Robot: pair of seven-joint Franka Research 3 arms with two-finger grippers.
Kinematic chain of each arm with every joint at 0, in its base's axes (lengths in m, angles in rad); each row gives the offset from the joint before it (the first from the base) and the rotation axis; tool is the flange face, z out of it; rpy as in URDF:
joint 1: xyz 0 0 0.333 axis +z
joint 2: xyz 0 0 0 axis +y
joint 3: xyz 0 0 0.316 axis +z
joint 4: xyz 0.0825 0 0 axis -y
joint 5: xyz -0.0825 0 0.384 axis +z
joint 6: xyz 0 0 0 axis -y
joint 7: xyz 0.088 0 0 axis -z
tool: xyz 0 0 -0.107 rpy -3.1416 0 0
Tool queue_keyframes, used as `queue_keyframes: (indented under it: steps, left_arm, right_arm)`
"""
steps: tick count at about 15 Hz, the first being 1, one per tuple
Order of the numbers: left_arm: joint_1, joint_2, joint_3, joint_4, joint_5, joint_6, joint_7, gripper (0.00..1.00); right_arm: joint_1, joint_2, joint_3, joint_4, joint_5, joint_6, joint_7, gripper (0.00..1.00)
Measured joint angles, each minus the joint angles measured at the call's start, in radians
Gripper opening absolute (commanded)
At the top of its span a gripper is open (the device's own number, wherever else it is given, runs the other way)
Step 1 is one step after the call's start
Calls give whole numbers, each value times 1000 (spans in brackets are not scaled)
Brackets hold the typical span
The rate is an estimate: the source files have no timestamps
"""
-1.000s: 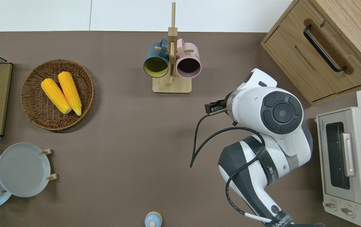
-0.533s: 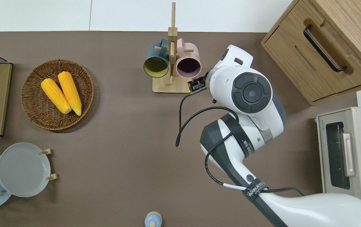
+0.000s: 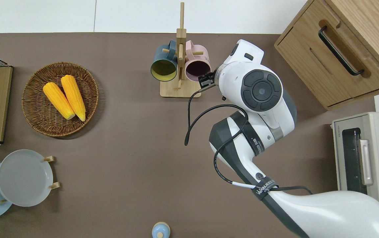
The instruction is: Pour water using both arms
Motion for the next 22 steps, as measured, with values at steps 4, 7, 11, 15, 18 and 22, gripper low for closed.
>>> queue_keyframes:
  steps: [4,7,11,15,18,22]
  left_arm:
    - [0,13,-12,4,-21,4,6,983]
    - [0,16,-13,11,-22,6,7,654]
    - [0,24,-12,18,-22,16,11,216]
    - [0,24,-12,18,-22,16,21,127]
    - [0,24,-12,18,-22,16,21,127]
    - [0,25,-12,20,-22,17,21,127]
  right_arm:
    - [4,5,0,8,-18,8,0,0]
    - [7,5,-2,9,-26,16,0,0]
    - [7,6,-3,9,-33,19,0,0]
    - [10,6,-3,9,-35,19,0,0]
    - [11,6,-3,9,-36,19,0,0]
    - [11,6,-4,12,-36,18,0,0]
